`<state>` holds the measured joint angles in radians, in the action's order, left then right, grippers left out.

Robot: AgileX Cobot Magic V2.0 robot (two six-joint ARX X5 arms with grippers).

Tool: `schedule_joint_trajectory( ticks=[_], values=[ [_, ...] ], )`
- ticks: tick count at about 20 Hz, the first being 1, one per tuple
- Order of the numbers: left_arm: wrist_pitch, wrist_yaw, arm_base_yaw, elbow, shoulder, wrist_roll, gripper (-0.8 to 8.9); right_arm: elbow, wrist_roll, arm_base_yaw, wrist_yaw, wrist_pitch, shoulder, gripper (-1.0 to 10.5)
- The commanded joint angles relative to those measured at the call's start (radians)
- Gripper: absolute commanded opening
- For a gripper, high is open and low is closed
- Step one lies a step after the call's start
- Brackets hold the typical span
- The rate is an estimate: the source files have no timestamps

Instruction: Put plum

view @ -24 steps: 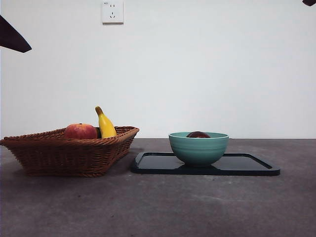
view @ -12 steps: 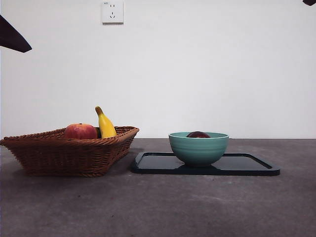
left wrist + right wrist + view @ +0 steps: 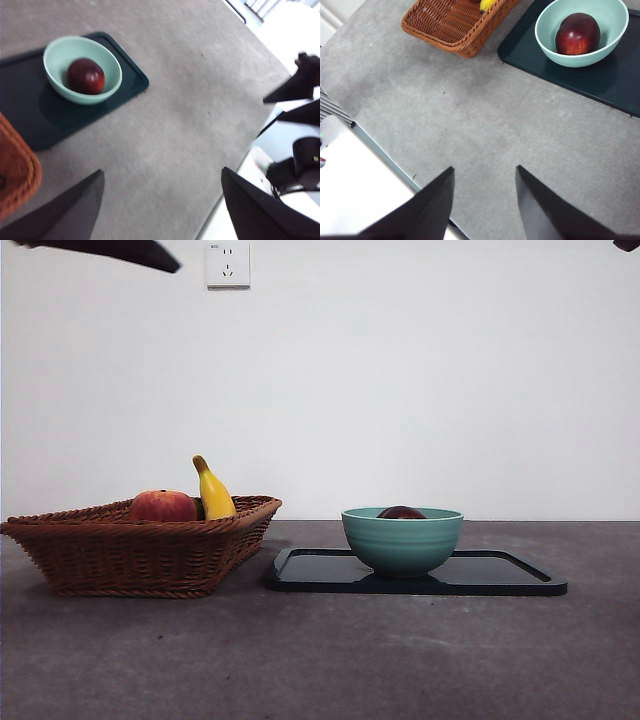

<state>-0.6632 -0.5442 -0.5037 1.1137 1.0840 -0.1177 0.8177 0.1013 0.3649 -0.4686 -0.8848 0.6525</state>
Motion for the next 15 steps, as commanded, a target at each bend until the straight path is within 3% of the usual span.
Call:
schedule_joint_trajectory(
  ticks=[1,8,15],
  values=[
    [0.005,0.038,-0.023,0.109,0.099,-0.014,3.72,0.007,-0.008,0.005,-0.003,0.008,0.005,2.0],
    [0.011,0.132,-0.087,0.414,0.441,0.001,3.72,0.007,-0.008,0.005,-0.003,0.008,0.005,2.0],
    [0.074,0.206,-0.121,0.576,0.705,0.027,3.71,0.007,-0.008,0.005,-0.003,0.007,0.005,2.0]
  ],
)
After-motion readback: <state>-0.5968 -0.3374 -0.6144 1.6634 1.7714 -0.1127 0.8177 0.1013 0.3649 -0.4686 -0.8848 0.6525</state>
